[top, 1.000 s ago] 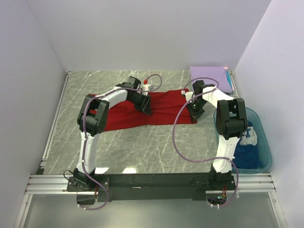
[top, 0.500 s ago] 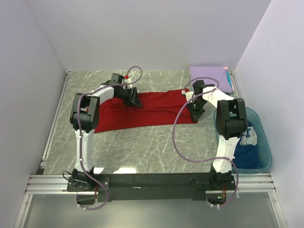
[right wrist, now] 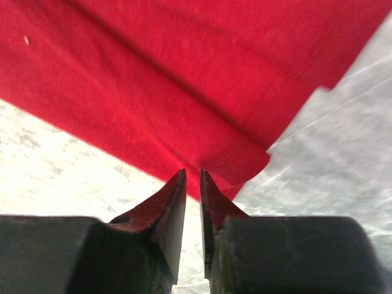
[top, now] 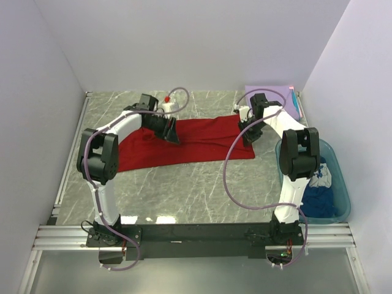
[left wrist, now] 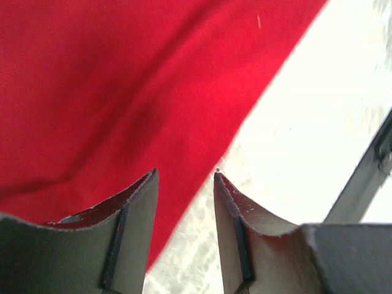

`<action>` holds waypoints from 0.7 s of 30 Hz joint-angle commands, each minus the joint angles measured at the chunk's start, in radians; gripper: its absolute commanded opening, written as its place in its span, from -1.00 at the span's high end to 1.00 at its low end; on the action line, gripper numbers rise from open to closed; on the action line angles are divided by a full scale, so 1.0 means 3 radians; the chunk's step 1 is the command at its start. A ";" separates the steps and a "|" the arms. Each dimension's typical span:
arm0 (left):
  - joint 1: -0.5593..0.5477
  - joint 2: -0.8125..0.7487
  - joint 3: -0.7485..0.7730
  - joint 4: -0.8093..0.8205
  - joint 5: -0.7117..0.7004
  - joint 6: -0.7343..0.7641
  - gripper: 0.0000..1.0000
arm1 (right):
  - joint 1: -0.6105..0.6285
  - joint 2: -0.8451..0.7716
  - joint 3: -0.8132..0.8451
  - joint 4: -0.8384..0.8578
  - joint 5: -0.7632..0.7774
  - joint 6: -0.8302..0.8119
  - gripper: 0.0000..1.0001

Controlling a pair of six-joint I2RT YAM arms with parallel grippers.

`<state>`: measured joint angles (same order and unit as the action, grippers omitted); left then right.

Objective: Fold and stack the t-shirts
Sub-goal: Fold the tshirt

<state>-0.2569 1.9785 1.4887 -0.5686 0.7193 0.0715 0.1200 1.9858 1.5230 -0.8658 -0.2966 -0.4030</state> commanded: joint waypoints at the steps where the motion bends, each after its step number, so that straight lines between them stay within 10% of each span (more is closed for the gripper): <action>1: -0.0100 -0.0122 -0.0201 -0.0216 -0.0010 0.0395 0.06 | -0.0011 0.0054 0.0200 -0.0003 0.0037 -0.0067 0.52; 9: -0.0217 -0.0020 -0.0299 -0.0252 -0.0204 0.0452 0.05 | -0.0011 0.0003 0.0103 -0.0141 0.0206 -0.0196 0.13; 21: -0.0238 0.0185 -0.0187 -0.0319 -0.0332 0.0493 0.05 | -0.0011 0.0130 -0.0066 0.0048 0.0344 -0.0129 0.24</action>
<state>-0.3241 2.0277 1.3956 -0.6487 0.6308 0.1905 0.1200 2.0022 1.4902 -0.8742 -0.2165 -0.4442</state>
